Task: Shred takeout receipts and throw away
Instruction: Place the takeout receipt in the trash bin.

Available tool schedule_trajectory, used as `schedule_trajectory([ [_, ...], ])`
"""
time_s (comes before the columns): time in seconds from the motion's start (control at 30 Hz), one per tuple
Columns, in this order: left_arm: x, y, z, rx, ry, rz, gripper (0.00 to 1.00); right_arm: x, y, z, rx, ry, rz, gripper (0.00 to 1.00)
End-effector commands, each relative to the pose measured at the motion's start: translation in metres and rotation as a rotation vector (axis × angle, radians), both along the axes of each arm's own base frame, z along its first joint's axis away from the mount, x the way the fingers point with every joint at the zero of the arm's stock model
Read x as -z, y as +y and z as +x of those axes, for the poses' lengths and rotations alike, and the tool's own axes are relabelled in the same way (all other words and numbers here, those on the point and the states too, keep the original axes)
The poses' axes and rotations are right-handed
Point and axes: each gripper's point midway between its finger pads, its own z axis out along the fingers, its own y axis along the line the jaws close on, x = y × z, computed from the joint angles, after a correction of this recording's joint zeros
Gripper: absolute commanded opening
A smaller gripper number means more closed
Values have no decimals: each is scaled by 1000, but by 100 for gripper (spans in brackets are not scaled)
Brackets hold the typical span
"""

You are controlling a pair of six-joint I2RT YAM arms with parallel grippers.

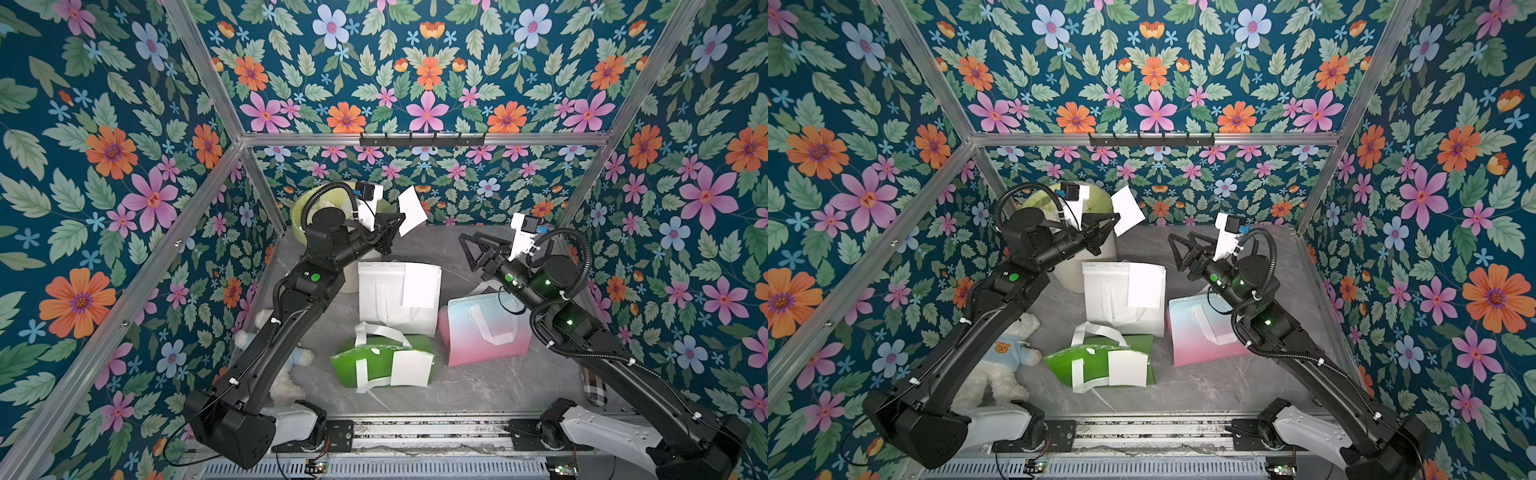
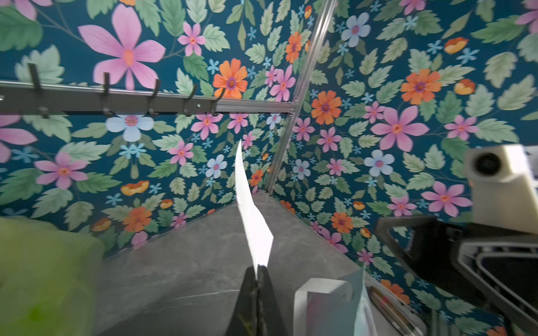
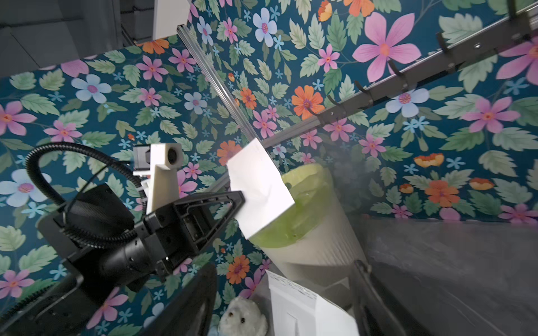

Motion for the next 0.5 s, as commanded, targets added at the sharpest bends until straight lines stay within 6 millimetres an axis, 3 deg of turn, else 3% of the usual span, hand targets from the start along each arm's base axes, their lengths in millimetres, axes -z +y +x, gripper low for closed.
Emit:
schedule_trajectory([
  [0.0,13,41,34,-241,20,131,0,25,-14,-3,64,16,-103,73],
  [0.2,23,115,89,-489,115,136,0,45,-25,-16,80,-2,-175,73],
  [0.47,53,166,137,-669,176,212,0,76,-24,-23,46,84,-150,72],
])
